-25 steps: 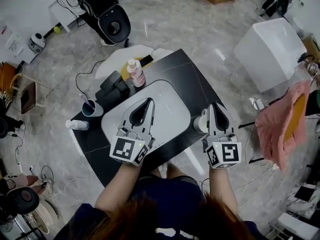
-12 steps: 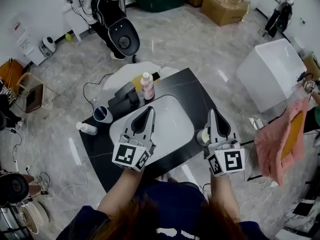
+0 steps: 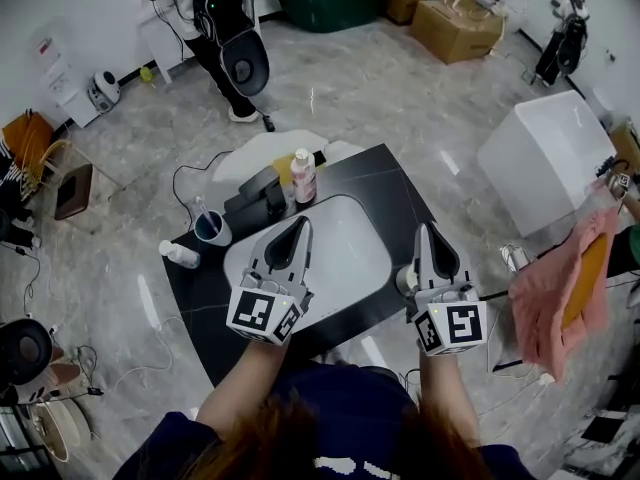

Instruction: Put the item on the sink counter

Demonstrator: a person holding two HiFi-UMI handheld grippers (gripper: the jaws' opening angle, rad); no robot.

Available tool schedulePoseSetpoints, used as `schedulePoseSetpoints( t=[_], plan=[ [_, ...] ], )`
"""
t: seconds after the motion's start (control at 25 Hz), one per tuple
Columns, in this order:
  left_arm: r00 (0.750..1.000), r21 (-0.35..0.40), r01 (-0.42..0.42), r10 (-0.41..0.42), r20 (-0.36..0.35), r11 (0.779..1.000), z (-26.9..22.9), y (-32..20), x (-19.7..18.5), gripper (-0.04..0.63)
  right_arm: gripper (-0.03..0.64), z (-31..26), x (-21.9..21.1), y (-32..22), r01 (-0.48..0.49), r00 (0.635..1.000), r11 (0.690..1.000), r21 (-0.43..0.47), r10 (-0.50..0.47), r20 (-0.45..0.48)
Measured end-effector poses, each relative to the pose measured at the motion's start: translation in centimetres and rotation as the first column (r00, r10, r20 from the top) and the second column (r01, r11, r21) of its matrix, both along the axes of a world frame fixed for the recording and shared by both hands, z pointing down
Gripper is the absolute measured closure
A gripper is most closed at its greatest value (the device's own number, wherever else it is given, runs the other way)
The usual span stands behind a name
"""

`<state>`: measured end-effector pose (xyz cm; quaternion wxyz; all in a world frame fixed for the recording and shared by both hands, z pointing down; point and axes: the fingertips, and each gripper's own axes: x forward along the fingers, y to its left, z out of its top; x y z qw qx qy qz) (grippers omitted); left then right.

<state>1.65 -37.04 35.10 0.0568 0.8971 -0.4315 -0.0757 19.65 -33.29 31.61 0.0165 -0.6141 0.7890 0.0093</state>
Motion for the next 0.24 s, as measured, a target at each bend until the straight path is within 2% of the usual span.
schedulePoseSetpoints(
  t=[0.24],
  plan=[
    [1.0,-0.003,0.009,-0.009,0.005,1.0,-0.41,0.15,-0.39,0.571,0.601,-0.42,-0.24,0.11,-0.002,1.0,1.0,-0.01,0.002,0.01]
  ],
)
